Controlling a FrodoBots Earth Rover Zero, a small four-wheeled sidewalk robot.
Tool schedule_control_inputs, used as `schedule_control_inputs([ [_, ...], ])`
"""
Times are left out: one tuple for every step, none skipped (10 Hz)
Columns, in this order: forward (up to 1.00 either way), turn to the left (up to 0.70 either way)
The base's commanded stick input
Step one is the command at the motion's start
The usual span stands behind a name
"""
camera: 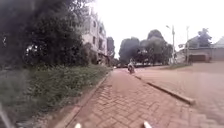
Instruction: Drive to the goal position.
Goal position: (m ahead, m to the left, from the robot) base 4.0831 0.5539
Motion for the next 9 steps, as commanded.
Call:
schedule_control_inputs([
  [0.50, 0.18],
  [0.50, 0.03],
  [0.50, -0.17],
  [0.50, -0.41],
  [0.50, -0.20],
  [0.50, 0.04],
  [0.50, 0.20],
  [0.50, 0.00],
  [0.50, 0.00],
])
